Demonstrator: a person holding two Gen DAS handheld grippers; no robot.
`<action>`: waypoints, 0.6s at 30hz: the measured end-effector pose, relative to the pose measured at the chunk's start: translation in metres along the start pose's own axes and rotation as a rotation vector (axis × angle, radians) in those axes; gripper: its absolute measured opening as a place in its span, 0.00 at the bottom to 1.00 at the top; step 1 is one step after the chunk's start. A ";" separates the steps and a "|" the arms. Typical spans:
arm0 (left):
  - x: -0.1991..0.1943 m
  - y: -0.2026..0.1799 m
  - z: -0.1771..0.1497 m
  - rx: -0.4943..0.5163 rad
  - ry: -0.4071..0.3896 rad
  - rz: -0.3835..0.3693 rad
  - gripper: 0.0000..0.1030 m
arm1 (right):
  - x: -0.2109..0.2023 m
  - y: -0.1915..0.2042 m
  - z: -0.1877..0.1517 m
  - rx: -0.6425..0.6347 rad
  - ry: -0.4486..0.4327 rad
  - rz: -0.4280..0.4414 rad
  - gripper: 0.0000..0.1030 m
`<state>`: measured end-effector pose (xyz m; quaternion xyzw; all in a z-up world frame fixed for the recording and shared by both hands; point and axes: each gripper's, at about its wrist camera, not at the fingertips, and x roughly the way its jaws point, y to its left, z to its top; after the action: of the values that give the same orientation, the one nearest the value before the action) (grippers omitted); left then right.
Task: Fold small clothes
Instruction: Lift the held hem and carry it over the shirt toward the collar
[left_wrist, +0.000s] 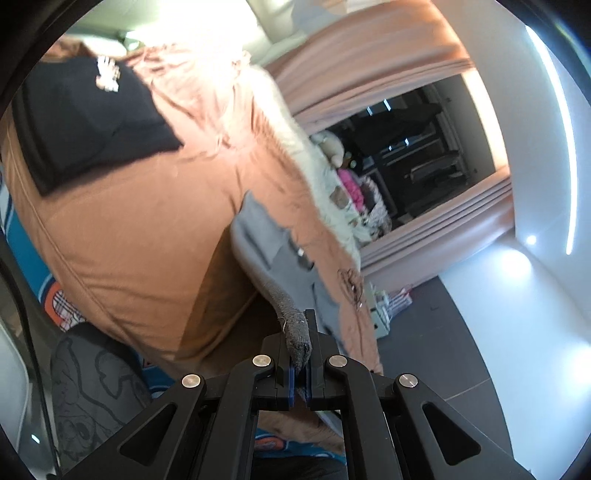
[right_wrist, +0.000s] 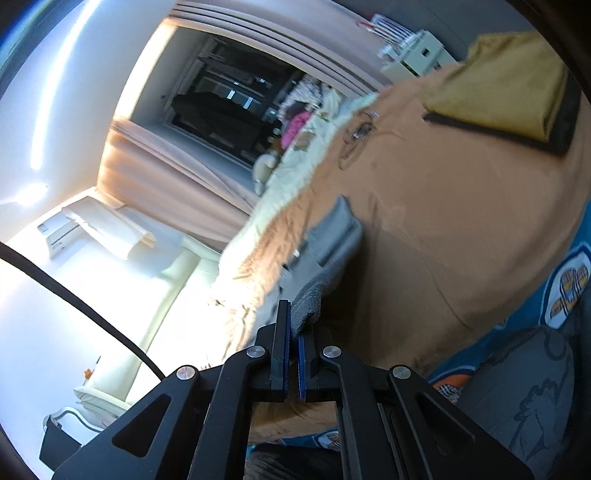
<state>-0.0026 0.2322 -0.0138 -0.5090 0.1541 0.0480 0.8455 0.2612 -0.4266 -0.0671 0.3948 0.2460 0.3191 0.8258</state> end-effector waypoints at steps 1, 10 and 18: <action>-0.006 -0.007 0.002 -0.001 -0.010 -0.006 0.02 | -0.004 0.004 0.001 -0.008 -0.006 0.012 0.00; -0.051 -0.026 0.005 0.001 -0.051 -0.042 0.02 | -0.025 0.009 -0.011 -0.033 -0.047 0.059 0.00; -0.079 -0.037 -0.005 0.012 -0.051 -0.064 0.02 | -0.040 0.003 -0.025 -0.046 -0.063 0.094 0.00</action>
<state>-0.0699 0.2162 0.0396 -0.5071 0.1164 0.0328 0.8533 0.2169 -0.4415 -0.0720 0.3967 0.1939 0.3504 0.8260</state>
